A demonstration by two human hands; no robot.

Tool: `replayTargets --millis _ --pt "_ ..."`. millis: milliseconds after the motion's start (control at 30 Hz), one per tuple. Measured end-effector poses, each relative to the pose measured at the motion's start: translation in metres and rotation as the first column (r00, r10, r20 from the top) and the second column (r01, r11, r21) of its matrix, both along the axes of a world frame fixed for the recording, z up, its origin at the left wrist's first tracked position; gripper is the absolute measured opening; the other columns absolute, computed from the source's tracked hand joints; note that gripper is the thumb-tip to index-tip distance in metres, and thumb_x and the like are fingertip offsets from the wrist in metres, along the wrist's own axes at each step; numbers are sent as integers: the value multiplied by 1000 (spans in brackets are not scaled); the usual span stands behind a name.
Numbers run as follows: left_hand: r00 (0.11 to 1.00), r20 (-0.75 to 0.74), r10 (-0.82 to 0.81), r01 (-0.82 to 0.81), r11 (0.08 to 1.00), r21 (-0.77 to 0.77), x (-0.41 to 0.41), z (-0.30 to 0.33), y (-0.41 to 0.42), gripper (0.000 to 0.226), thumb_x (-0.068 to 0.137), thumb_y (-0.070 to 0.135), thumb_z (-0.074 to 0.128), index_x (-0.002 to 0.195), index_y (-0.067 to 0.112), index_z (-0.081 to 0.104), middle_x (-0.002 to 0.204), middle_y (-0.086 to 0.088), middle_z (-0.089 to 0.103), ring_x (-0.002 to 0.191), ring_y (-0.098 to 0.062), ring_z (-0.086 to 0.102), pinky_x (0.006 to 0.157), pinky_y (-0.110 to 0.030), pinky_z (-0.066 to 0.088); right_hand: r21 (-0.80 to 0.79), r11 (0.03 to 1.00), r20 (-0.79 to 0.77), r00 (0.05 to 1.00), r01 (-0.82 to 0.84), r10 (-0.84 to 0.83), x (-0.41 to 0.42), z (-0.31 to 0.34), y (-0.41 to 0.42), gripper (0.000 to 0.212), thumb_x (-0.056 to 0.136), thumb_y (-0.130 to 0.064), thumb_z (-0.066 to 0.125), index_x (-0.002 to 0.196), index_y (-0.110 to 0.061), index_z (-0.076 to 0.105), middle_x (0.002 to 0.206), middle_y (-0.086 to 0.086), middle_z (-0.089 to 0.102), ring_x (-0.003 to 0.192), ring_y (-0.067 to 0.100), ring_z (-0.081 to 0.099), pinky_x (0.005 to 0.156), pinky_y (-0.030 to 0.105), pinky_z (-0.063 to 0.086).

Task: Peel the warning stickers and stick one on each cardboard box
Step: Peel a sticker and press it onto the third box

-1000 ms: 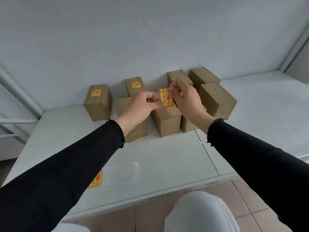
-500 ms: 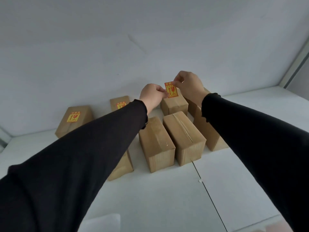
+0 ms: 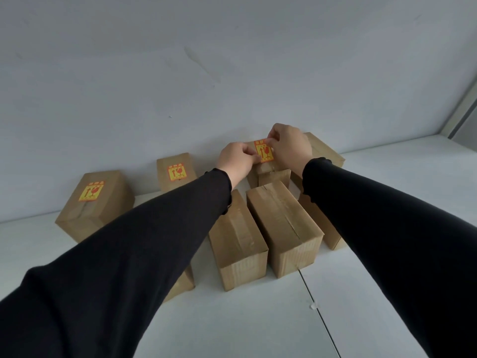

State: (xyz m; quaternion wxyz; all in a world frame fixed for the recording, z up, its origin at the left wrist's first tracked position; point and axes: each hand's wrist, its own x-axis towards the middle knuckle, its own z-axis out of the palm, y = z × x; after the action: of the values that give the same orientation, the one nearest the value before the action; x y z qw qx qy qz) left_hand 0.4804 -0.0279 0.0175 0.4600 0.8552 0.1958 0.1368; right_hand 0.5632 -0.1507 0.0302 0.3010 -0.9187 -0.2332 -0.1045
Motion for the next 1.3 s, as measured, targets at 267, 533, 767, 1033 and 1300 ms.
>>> replayTargets --millis 267,533,767,1033,1300 --pt "1000 6 -10 10 994 107 3 -2 -2 8 85 27 71 78 23 68 83 6 67 84 -18 65 75 -37 54 2 1000 16 1000 6 -6 5 -5 0 10 98 -26 54 96 -21 63 90 -1 67 82 19 62 60 27 43" --pt "1000 -1 -22 22 987 162 6 -4 -3 8 84 27 69 83 19 67 83 4 65 84 -22 64 78 -43 56 -12 1000 36 999 29 -28 8 -12 5 10 96 -25 56 96 -21 65 90 -1 67 83 20 62 66 30 50" --pt "1000 -16 -12 13 995 98 8 -7 1 30 85 31 74 106 18 57 97 5 60 89 -16 59 80 -40 54 -128 990 24 998 62 -60 12 -12 14 14 92 -16 53 95 -17 66 94 2 66 86 23 62 65 31 47" --pt "996 -28 -86 90 974 208 8 -9 4 36 90 36 68 124 27 60 110 -1 61 93 -21 57 75 -34 50 -73 988 -146 978 137 -146 15 -5 19 18 89 -9 50 103 -11 61 97 8 64 83 29 56 64 30 39" --pt "995 -71 -69 79 986 147 9 -7 7 34 88 39 71 120 30 65 103 5 57 94 -19 57 81 -34 50 -87 993 -299 953 -77 48 15 8 0 25 90 -19 68 113 -14 58 109 3 61 98 22 58 80 32 51"
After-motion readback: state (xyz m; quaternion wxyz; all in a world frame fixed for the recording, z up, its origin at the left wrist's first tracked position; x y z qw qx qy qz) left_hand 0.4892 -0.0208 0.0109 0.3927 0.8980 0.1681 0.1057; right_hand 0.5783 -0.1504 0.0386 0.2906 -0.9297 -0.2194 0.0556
